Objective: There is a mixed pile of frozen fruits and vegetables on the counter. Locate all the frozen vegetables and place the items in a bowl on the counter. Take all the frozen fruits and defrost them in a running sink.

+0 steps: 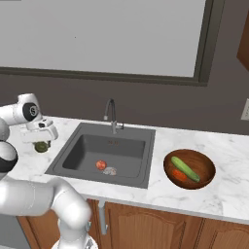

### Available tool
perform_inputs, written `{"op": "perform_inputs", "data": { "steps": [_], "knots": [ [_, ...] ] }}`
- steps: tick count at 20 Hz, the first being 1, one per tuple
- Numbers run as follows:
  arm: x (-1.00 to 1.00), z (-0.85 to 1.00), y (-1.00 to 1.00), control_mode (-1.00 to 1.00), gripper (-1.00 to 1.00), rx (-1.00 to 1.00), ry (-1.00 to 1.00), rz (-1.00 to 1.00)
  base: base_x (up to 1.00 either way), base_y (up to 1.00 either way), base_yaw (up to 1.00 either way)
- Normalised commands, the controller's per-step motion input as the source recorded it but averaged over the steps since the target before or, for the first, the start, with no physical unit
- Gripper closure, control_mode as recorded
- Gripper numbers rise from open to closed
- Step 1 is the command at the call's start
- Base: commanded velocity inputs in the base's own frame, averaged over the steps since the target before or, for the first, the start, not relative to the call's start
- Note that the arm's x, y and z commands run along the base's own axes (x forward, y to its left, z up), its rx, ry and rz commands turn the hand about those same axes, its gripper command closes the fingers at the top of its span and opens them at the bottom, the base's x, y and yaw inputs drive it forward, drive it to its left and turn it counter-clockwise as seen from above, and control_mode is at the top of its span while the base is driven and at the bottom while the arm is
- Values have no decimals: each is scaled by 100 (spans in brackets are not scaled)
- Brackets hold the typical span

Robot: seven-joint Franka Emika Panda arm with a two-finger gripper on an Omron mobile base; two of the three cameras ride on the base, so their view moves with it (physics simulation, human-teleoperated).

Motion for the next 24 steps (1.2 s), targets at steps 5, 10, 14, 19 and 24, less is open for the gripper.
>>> {"op": "perform_inputs", "data": {
  "steps": [5, 10, 14, 19, 24],
  "knots": [
    [37, 21, -85, -100, 100, 11, -2, -6, 0, 0, 0],
    [33, 1, -82, -100, 100, 21, -12, -1, 0, 0, 0],
    [22, -12, -56, -100, 100, 7, -19, 4, 0, 0, 0],
    [9, -25, -41, -100, 100, 0, -21, 4, 0, 0, 0],
    [9, -33, -39, -100, 100, 0, -7, 1, 0, 0, 0]
  ]
}}
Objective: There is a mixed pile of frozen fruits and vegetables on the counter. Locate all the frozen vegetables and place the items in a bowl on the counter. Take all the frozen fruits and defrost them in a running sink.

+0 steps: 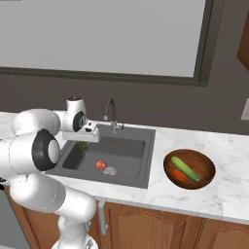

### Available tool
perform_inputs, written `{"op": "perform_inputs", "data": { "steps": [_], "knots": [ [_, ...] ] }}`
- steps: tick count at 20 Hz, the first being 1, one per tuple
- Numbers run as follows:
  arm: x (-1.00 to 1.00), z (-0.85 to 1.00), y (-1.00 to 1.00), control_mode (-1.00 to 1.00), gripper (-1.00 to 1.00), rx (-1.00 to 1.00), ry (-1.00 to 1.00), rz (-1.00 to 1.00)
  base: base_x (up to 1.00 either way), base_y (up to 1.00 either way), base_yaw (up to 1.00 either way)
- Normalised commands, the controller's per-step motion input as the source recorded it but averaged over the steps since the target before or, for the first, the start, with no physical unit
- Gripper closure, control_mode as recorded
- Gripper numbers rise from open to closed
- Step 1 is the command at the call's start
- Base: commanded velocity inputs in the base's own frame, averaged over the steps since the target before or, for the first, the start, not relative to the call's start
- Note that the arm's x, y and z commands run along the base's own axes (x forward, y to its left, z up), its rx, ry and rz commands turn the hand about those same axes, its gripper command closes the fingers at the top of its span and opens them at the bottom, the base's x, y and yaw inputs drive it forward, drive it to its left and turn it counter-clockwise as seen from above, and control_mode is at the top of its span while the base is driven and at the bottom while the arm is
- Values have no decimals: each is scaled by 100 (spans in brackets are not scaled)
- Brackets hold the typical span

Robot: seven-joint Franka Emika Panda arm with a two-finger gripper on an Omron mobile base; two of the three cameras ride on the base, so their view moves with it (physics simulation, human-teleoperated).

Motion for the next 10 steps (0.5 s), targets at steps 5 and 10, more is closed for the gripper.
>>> {"op": "perform_inputs", "data": {
  "steps": [5, 10],
  "knots": [
    [24, -24, -39, -100, 100, 0, 0, 1, 0, 0, 0],
    [22, -30, -36, -100, 100, 0, -2, 2, 0, 0, 0]
  ]
}}
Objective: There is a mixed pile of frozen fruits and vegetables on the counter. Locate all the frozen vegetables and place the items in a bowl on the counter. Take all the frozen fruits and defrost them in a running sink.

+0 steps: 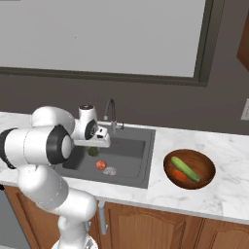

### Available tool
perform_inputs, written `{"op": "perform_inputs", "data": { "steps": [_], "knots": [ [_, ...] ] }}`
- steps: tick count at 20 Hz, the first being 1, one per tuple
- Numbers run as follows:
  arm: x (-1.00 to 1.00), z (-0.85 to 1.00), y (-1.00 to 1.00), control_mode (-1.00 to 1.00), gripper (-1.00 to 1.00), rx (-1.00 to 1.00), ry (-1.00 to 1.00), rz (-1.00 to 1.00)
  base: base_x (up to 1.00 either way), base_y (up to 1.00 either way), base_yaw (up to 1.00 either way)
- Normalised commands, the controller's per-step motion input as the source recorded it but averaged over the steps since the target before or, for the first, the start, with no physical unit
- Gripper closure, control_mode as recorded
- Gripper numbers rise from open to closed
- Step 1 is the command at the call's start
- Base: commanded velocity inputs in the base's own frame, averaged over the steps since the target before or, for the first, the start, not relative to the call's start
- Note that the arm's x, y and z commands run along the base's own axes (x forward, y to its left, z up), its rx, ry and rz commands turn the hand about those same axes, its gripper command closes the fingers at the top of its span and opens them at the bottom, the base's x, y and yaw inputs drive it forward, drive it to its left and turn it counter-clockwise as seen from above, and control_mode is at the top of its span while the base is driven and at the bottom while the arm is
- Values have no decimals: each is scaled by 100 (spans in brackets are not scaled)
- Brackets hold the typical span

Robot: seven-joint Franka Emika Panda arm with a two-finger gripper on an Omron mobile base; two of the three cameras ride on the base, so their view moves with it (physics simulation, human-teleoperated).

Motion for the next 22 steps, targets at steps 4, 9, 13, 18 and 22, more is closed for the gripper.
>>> {"op": "perform_inputs", "data": {
  "steps": [4, 9, 13, 18, 22],
  "knots": [
    [11, -35, -36, -100, 100, 0, -4, 1, 0, 0, 0],
    [11, -33, -39, -100, 100, 0, -7, 1, 0, 0, 0],
    [11, -32, -36, -100, 100, 0, -10, 1, 0, 0, 0],
    [11, -37, -32, -100, 100, 0, -9, 1, 0, 0, 0],
    [10, -38, -21, -100, 100, 0, -5, 1, 0, 0, 0]
  ]
}}
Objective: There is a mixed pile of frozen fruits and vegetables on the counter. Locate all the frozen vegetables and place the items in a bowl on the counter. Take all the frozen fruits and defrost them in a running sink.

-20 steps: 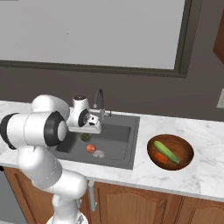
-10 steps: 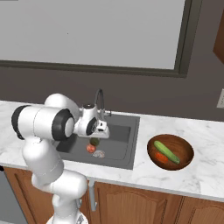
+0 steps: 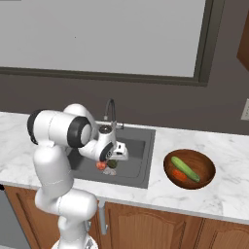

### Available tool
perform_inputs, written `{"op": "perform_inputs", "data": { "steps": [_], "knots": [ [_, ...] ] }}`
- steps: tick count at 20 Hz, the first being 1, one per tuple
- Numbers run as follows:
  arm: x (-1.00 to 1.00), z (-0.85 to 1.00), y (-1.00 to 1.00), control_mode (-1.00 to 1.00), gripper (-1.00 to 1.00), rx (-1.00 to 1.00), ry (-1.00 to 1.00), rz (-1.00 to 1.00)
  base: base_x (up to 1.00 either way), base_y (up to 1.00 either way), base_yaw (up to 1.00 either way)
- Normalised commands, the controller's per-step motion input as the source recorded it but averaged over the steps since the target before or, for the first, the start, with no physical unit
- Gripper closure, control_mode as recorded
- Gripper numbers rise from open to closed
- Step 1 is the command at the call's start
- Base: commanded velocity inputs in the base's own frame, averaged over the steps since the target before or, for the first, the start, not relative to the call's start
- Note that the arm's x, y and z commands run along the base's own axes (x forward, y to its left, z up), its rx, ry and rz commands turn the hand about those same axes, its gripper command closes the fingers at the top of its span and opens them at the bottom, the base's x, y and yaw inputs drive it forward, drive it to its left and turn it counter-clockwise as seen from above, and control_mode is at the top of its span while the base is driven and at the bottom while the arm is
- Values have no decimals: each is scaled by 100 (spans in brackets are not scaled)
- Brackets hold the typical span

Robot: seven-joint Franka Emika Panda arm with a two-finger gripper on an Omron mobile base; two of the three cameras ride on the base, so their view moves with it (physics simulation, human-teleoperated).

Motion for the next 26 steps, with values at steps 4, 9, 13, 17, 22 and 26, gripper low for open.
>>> {"op": "perform_inputs", "data": {
  "steps": [4, 9, 13, 17, 22, 26],
  "knots": [
    [34, -34, -17, -100, 100, 0, -1, 1, 0, 0, 0],
    [37, -33, -15, -100, 100, 0, -2, 1, 0, 0, 0],
    [28, -33, -13, -100, 100, 0, -2, 1, 0, 0, 0],
    [22, -35, -11, -100, 100, 0, -3, 1, 0, 0, 0],
    [13, -25, -3, -100, 100, 0, -5, 3, 0, 0, 0],
    [2, -11, 0, -100, -100, 1, -1, 3, 0, 0, 0]
  ]
}}
